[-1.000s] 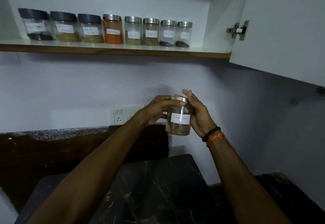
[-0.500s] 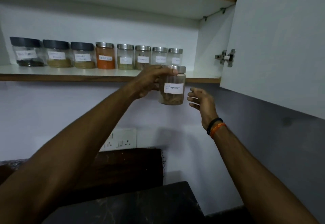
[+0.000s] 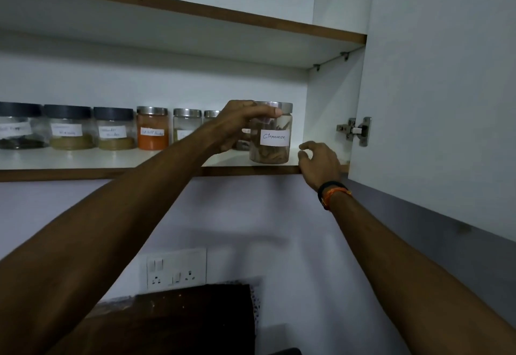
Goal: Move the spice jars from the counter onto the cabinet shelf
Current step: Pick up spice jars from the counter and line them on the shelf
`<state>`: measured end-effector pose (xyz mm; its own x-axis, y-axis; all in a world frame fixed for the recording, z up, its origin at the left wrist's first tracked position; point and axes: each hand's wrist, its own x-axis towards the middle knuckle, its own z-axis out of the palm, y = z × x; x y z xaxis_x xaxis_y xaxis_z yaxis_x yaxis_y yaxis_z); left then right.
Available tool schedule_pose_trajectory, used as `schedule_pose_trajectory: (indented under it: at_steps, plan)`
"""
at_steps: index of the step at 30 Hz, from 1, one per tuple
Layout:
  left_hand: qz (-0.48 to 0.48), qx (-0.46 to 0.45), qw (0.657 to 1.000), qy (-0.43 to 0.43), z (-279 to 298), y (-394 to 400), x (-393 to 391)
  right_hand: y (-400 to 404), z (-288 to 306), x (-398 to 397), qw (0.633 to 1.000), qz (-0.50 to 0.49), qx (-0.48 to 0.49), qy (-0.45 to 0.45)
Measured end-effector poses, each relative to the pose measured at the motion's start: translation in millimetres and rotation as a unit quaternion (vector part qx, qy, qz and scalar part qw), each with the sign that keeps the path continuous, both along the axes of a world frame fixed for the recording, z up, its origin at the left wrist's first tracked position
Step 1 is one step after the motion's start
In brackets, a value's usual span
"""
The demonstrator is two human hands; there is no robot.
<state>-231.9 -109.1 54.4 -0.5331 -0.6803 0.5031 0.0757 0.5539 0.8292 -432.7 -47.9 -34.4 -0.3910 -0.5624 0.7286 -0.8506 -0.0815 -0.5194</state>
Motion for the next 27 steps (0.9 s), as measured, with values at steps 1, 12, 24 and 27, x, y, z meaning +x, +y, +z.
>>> schedule_pose_trajectory:
  at_steps: [1,12,24,27]
  plan:
    - [0.0,-0.005,1.0,-0.002,2,-6,-3,-6,-1,-4,0.999,-0.017,0.034,0.031]
    - [0.008,-0.018,0.999,-0.029,9,-61,-44,-37,-18,-35,0.971,-0.132,-0.062,0.19]
    - [-0.053,-0.029,0.997,-0.039,-2,-108,-91,-45,-24,-35,0.967,-0.115,-0.17,0.152]
    - [-0.043,-0.083,0.994,-0.055,0,-114,-95,-46,-24,-35,0.965,-0.112,-0.183,0.151]
